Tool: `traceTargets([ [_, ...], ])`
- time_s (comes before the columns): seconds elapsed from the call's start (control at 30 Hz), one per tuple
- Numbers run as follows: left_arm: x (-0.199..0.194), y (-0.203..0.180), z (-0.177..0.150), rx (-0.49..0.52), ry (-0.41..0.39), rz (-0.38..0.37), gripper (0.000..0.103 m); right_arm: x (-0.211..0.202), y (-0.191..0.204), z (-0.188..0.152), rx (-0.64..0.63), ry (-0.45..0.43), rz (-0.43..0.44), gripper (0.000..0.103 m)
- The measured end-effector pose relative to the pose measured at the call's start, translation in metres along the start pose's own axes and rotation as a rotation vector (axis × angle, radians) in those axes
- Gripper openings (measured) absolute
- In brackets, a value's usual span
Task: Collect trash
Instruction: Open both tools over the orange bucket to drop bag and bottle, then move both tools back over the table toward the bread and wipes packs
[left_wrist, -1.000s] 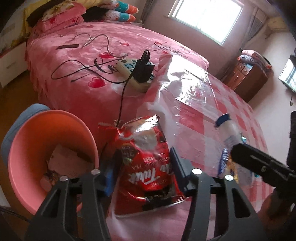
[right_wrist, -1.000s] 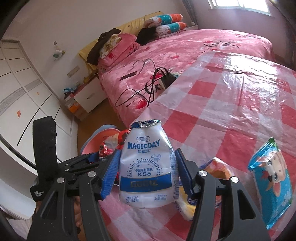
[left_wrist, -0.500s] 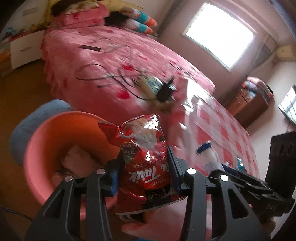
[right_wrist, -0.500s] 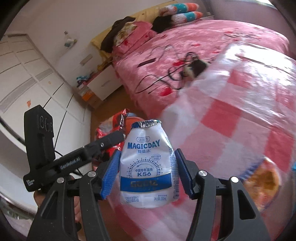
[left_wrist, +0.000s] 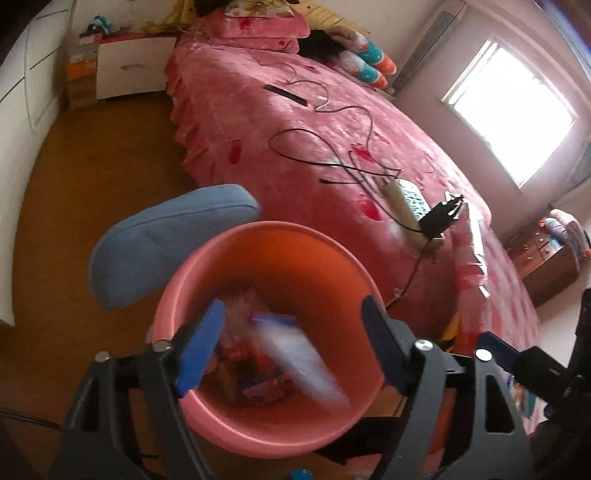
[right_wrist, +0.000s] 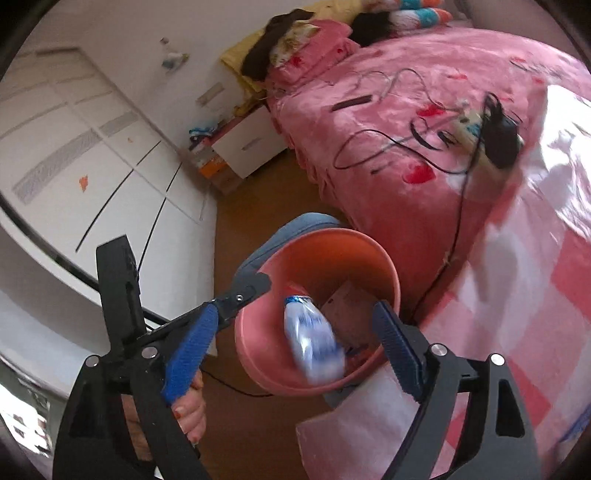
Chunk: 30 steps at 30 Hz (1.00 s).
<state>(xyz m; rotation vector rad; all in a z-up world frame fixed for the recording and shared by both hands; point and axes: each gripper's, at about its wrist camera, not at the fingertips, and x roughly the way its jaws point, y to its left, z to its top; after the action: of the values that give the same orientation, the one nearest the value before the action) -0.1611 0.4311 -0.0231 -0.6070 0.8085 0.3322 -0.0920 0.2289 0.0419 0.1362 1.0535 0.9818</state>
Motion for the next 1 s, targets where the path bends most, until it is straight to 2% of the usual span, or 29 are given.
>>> traceTargets([
  [0.17, -0.003, 0.0, -0.001, 0.013, -0.005, -0.004, 0.081, -0.03, -0.004, -0.007, -0.019, -0.072, -0.094, 0.087],
  [0.37, -0.011, -0.021, -0.005, 0.056, -0.019, -0.031, 0.081, -0.056, -0.015, -0.022, -0.039, -0.128, -0.188, 0.087],
  [1.0, -0.031, -0.112, -0.036, 0.237, 0.003, -0.143, 0.081, -0.123, -0.062, -0.057, -0.005, -0.254, -0.428, 0.088],
])
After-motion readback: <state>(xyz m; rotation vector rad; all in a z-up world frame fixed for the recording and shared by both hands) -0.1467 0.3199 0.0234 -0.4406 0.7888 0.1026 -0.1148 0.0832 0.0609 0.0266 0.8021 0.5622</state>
